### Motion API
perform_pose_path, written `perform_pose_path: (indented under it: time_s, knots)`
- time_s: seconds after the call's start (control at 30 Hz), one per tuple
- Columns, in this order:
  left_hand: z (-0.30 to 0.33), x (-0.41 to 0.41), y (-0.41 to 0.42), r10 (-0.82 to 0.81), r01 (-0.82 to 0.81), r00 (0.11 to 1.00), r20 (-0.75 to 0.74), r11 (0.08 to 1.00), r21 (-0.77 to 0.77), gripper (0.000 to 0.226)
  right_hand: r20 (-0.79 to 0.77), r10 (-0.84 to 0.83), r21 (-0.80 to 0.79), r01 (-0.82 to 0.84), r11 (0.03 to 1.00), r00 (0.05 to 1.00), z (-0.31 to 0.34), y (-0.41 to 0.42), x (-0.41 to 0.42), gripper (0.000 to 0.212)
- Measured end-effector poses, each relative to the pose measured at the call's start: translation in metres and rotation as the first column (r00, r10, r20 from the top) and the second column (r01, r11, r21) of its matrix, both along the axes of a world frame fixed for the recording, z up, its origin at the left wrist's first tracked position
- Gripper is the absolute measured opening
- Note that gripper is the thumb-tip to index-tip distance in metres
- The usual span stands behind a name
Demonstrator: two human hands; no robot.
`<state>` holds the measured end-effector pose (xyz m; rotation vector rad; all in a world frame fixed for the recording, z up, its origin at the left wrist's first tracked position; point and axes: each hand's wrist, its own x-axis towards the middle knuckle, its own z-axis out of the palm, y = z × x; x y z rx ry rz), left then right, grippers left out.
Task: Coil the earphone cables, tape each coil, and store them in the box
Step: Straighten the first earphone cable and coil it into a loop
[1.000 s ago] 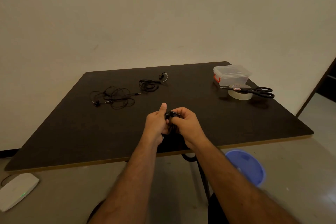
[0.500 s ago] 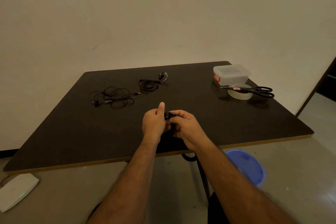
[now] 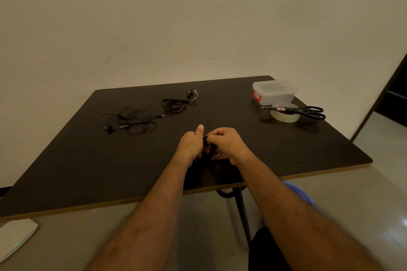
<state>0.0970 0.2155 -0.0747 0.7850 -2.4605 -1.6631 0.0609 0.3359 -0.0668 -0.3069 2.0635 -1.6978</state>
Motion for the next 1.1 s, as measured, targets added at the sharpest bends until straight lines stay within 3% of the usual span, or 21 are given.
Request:
perform_pose_path:
  time_s: [0.13,0.23,0.37,0.53,0.7,0.83,0.97,1.1]
  knots:
    - [0.012,-0.001,-0.013,-0.184,0.160,0.982,0.042,0.931,0.329,0.029,0.031,-0.019,0.021,0.018,1.000,0.999,-0.001,0.002,-0.009,0.010]
    - [0.013,0.000,-0.022,-0.266,0.234,0.963,0.028,0.889,0.393,0.025,0.056,-0.016,0.021,0.015,1.000,0.998,0.000,0.004,-0.013,0.010]
    - [0.013,0.000,-0.022,-0.300,0.284,0.953,0.045,0.935,0.210,0.023,0.049,-0.015,0.045,0.013,0.999,0.999,-0.004,0.002,-0.019,0.010]
    - [0.004,-0.005,-0.020,-0.219,0.220,0.975,0.020,0.973,-0.069,0.017,-0.001,-0.011,0.108,0.011,0.994,1.000,-0.003,-0.001,-0.021,0.006]
    - [0.005,-0.011,-0.020,-0.220,0.253,0.967,0.128,0.881,-0.399,0.015,-0.052,0.007,0.231,0.005,0.973,0.999,0.002,-0.002,-0.024,0.005]
    - [0.004,-0.010,-0.021,-0.214,0.268,0.963,0.166,0.843,-0.466,0.024,-0.120,0.043,0.350,0.001,0.937,0.992,0.001,-0.005,-0.029,0.004]
    - [-0.002,-0.005,-0.021,-0.200,0.222,0.975,0.100,0.819,-0.529,0.036,-0.229,0.100,0.510,0.032,0.860,0.968,0.001,-0.008,-0.034,0.006]
    - [-0.004,-0.005,-0.019,-0.182,0.227,0.974,0.136,0.800,-0.555,0.026,-0.304,0.189,0.642,0.054,0.764,0.934,0.005,-0.010,-0.035,0.008]
